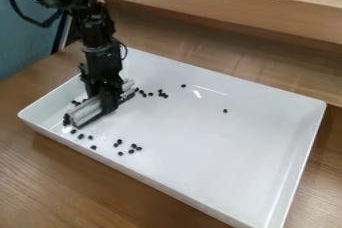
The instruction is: Sweep into pile
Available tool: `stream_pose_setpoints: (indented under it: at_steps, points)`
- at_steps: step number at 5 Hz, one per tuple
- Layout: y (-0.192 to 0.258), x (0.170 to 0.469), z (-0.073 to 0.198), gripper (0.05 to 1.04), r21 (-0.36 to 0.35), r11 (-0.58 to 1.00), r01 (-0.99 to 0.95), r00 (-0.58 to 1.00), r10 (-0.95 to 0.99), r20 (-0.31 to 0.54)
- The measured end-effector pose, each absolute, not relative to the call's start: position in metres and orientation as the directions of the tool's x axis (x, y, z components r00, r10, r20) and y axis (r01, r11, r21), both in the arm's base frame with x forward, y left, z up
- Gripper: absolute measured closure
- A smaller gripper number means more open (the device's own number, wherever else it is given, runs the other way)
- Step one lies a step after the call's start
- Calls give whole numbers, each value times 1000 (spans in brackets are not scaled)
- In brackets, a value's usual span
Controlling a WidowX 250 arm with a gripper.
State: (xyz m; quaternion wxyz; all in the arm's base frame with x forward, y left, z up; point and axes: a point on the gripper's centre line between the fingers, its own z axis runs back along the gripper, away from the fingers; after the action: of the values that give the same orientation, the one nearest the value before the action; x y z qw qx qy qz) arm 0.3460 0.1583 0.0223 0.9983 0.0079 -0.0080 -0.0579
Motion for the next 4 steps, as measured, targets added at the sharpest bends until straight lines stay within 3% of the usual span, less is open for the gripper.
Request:
stream_pose_setpoints:
  at_steps: [4]
  points:
    - [147,370,23,685,-19,997,79,996,-78,43]
